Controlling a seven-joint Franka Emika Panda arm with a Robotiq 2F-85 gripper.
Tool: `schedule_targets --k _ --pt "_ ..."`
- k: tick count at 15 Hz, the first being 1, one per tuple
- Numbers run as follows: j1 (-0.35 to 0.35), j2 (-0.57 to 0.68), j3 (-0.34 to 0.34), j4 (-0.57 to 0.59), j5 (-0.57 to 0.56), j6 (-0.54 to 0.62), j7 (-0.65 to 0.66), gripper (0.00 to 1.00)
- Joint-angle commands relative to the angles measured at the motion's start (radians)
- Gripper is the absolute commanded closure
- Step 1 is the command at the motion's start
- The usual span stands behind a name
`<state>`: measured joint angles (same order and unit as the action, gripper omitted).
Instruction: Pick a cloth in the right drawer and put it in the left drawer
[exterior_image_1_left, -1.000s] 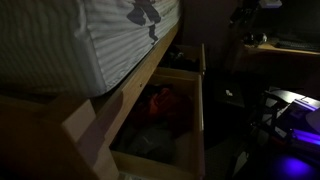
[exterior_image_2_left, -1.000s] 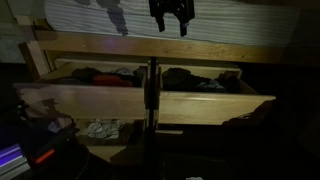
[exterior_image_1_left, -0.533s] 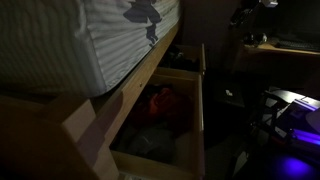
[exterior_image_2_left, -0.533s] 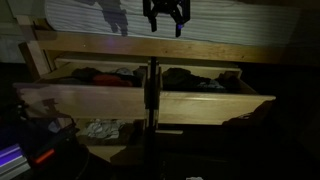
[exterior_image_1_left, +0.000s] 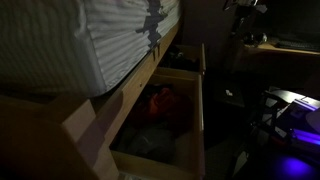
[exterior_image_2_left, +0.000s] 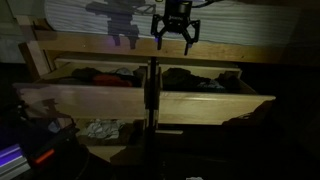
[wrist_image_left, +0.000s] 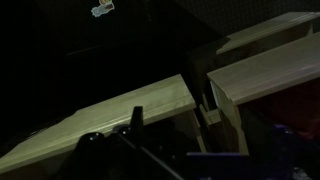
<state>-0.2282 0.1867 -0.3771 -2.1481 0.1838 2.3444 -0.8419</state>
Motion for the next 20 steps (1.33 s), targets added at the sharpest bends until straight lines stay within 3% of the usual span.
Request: schedule_targets --k 1,2,3,4,9,13,17,18,20 --pt "-0.053 0.003 0.056 0.006 -0.018 0.000 0.013 0.00" --pt "-0.051 0.014 0.061 0.011 -0.018 0.019 0.040 0.00" --pt "-0.061 0.034 0.089 0.010 0.035 0.098 -0.001 0.00" --pt "-0.054 0.067 0.109 0.020 0.018 0.168 -0.009 0.00" --pt "-0.033 0.233 0.177 0.036 -0.200 0.488 0.039 0.00" --pt "-0.062 0.231 0.221 0.023 -0.231 0.457 0.097 0.00" --pt "-0.063 0.218 0.213 0.021 -0.233 0.464 0.114 0.00" --pt "-0.067 0.235 0.219 0.036 -0.219 0.487 0.142 0.00" --pt "-0.102 0.309 0.251 0.084 -0.196 0.652 0.156 0.00"
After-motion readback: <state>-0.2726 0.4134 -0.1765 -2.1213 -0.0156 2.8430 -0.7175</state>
